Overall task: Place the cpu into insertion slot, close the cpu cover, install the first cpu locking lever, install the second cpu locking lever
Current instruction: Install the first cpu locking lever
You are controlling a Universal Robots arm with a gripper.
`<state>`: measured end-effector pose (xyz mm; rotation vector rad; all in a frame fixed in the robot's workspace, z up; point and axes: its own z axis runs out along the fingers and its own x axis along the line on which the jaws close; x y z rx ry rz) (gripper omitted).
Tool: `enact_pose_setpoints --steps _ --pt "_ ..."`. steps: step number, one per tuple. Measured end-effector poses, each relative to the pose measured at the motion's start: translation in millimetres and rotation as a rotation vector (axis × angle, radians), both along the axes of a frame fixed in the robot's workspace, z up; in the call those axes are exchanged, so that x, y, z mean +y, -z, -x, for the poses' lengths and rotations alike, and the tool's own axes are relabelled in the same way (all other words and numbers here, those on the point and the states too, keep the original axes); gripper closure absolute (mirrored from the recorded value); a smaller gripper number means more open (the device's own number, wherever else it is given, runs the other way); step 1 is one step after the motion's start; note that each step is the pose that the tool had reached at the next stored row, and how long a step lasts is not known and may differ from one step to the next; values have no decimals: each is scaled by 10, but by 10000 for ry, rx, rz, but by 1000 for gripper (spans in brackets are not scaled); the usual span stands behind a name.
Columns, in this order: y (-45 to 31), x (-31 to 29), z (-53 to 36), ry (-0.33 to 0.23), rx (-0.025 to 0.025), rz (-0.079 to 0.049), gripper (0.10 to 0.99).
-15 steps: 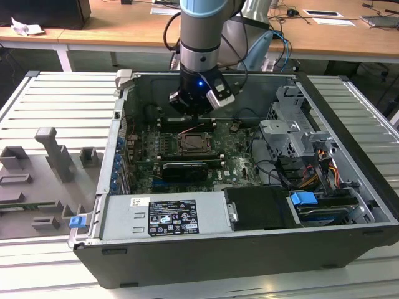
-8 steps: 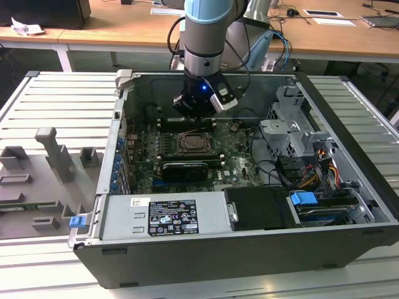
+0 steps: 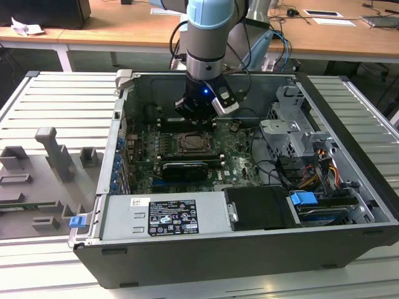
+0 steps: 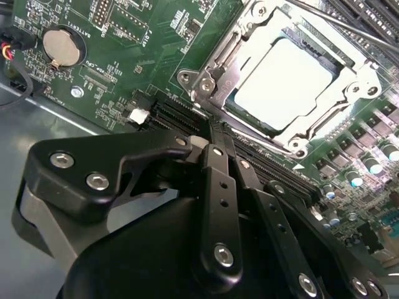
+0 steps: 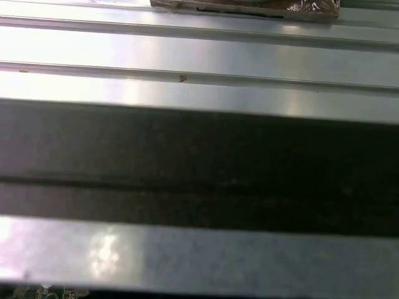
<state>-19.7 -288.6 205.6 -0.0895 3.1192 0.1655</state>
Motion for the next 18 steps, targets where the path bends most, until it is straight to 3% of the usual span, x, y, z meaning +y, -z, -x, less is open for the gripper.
enact_pose_setpoints --steps 5,11,15,18 --pt "20 0 -10 21 -1 121 980" --pt "51 -1 -10 33 3 149 980" --pt "56 0 -10 33 0 37 980" --pt "47 1 -11 32 -5 20 980"
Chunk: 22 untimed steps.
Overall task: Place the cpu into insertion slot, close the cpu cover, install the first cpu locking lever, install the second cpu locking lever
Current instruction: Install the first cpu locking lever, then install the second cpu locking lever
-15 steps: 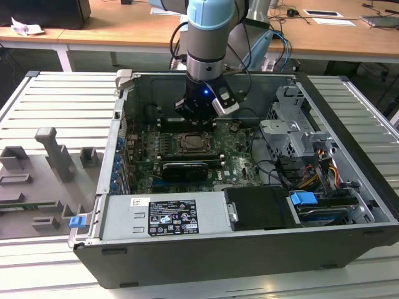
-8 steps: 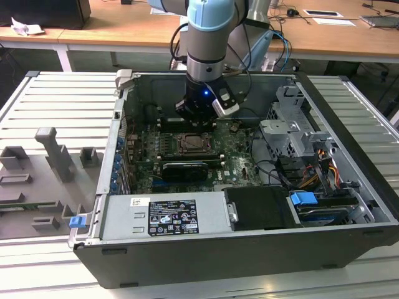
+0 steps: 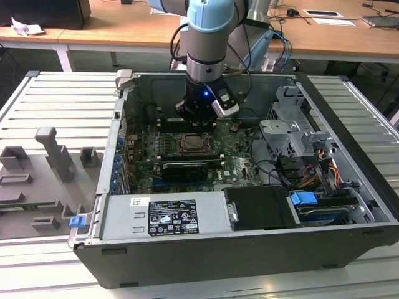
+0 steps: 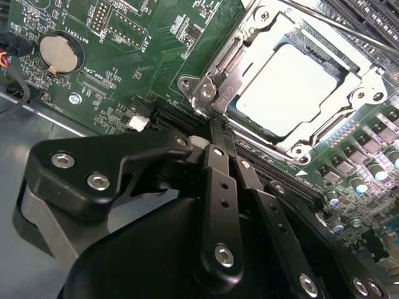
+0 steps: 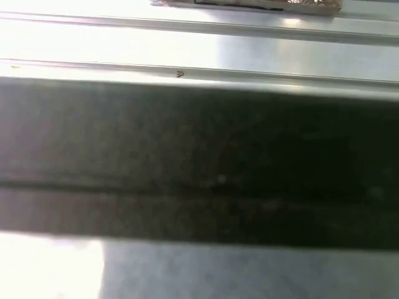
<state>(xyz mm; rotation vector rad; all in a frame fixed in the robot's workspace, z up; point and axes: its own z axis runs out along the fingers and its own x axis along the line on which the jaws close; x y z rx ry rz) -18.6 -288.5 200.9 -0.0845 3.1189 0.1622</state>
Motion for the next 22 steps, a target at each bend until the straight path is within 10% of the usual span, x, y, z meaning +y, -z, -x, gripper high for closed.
enact_pose_setpoints --steps 5,22 --pt "-113 -1 0 0 4 9 980" --pt "-113 -86 1 0 5 9 980"
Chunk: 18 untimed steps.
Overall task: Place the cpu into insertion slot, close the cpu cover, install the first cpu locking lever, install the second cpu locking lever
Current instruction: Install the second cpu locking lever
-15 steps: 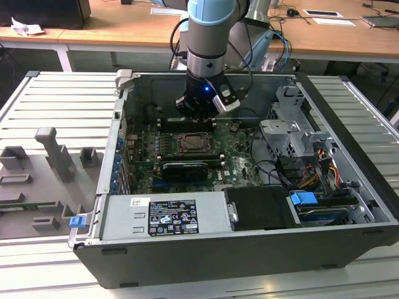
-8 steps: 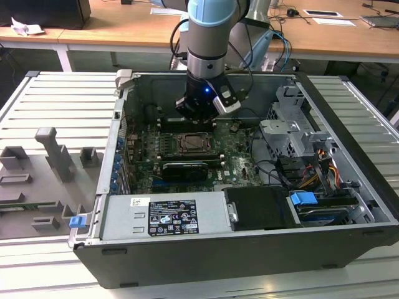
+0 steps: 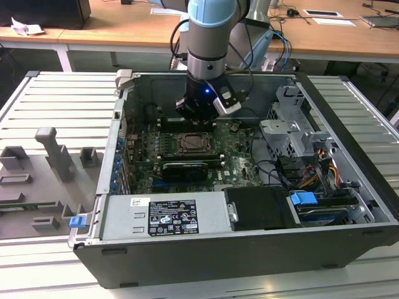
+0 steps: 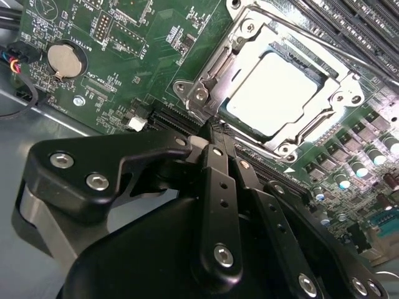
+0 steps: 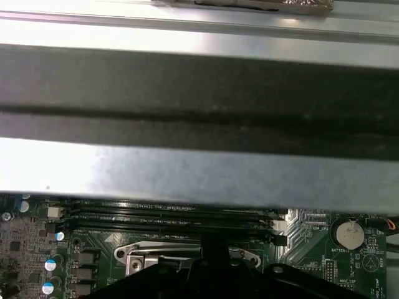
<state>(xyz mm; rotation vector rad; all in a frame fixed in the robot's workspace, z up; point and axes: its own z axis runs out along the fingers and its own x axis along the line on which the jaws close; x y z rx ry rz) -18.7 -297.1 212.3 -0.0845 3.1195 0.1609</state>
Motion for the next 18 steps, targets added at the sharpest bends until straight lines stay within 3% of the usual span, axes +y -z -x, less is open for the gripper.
enact_pose_setpoints --steps 10,18 --pt "-1 -68 0 2 0 1 980" --pt "-67 -86 -1 -1 0 0 980"
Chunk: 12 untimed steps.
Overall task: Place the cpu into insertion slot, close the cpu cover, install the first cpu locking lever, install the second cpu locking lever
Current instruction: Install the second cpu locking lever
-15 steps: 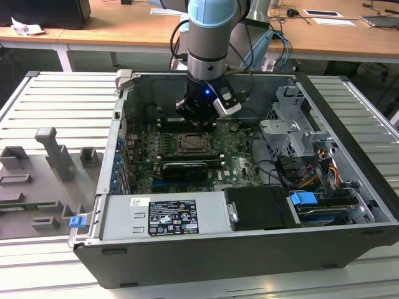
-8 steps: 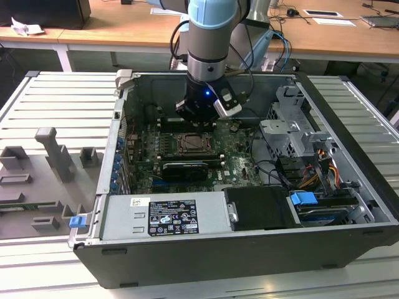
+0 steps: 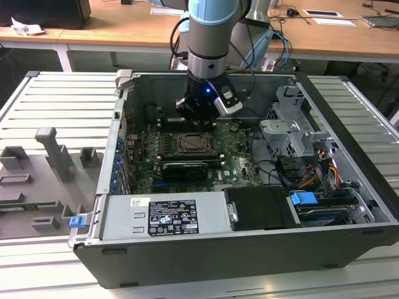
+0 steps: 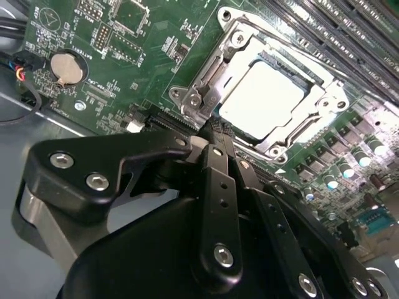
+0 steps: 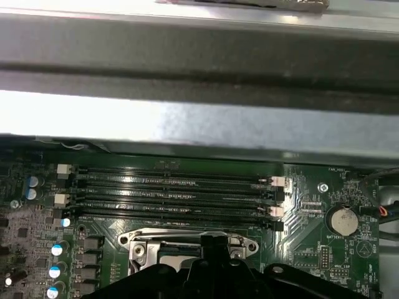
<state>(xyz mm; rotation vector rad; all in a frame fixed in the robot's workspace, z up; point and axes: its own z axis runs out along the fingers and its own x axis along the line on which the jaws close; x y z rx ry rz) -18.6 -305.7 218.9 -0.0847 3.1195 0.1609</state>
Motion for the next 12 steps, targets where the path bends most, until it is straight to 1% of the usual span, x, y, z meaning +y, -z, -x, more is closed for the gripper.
enact_pose_setpoints --steps 1,2,3,5,7,9,12 --pt "0 -10 0 1 0 0 980" --pt "0 -48 0 1 0 1 980" --pt "0 -66 0 1 0 0 980" --pt "0 -90 0 1 0 0 980" --pt "-12 -103 1 2 1 2 980" --pt "-56 -107 0 1 0 1 980" --pt "-61 -122 0 0 0 0 980"
